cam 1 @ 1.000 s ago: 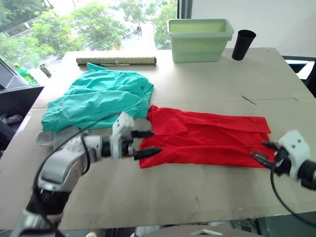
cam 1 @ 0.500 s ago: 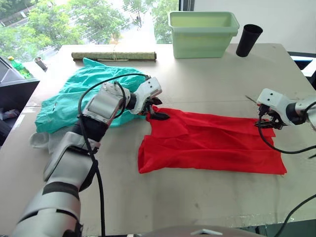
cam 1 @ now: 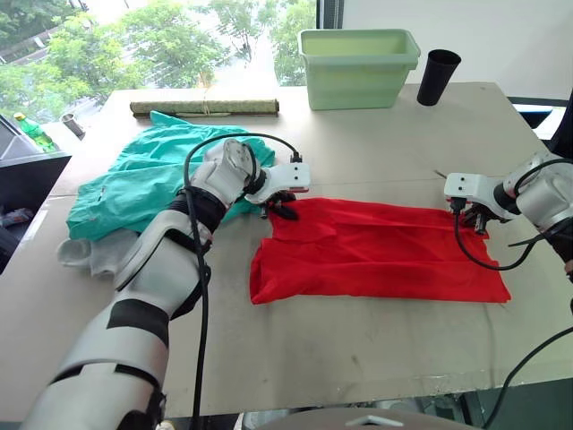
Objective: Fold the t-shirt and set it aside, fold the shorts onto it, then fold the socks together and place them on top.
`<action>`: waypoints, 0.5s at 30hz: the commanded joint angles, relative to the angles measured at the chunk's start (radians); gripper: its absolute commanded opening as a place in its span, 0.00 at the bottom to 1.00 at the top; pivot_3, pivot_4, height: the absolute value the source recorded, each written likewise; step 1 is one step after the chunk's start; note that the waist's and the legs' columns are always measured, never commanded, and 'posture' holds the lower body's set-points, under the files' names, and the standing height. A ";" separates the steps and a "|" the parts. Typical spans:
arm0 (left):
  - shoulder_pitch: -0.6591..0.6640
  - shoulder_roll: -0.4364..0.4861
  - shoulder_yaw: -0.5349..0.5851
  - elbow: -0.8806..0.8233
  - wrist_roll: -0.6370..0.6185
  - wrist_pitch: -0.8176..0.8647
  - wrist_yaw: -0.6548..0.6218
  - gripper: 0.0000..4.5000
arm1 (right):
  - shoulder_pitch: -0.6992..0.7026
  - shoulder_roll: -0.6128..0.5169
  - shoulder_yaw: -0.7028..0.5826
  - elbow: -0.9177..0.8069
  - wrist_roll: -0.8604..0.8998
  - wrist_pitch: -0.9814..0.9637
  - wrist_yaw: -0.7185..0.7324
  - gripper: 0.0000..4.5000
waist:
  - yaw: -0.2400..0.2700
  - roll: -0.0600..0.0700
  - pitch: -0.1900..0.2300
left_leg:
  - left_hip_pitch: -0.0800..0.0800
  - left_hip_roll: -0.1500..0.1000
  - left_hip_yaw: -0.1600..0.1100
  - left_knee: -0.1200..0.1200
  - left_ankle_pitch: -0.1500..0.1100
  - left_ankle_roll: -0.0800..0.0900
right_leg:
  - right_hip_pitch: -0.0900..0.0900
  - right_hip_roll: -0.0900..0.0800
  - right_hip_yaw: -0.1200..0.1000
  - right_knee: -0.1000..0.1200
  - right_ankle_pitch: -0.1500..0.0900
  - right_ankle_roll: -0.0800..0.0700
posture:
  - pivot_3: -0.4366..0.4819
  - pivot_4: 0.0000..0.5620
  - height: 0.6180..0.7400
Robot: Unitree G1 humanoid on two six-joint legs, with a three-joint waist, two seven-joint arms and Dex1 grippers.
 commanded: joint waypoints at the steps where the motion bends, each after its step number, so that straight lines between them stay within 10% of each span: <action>1: 0.234 0.123 0.094 -0.388 -0.061 0.328 -0.038 0.01 | -0.070 0.046 -0.016 0.084 -0.088 -0.089 -0.104 0.00 | -0.027 0.001 -0.001 | 0.000 0.000 0.000 -0.001 0.000 0.001 | 0.000 0.000 0.000 0.000 0.000 0.000 | 0.48 0.27 0.89; 8: 0.754 0.195 0.409 -1.352 -0.202 1.179 0.195 0.01 | -0.345 0.359 0.016 0.541 -0.215 -0.386 -0.472 0.00 | -0.070 0.002 0.000 | 0.003 0.001 0.001 -0.007 0.004 0.002 | 0.000 0.004 0.006 0.001 0.001 -0.006 | 0.48 0.27 0.89; 14: 0.973 -0.020 0.546 -1.709 -0.222 1.452 0.450 0.01 | -0.422 0.552 -0.013 0.745 -0.236 -0.502 -0.580 0.00 | -0.026 0.000 0.001 | 0.005 0.001 -0.003 -0.006 0.007 -0.004 | 0.002 0.006 0.005 0.002 -0.002 -0.002 | 0.48 0.27 0.89; 15: 1.003 -0.100 0.577 -1.741 -0.221 1.452 0.491 0.00 | -0.421 0.570 -0.040 0.756 -0.215 -0.500 -0.574 0.15 | -0.024 0.000 0.001 | 0.005 0.001 -0.004 -0.006 0.006 -0.006 | 0.003 0.006 0.005 0.002 -0.002 -0.002 | 0.48 0.27 0.89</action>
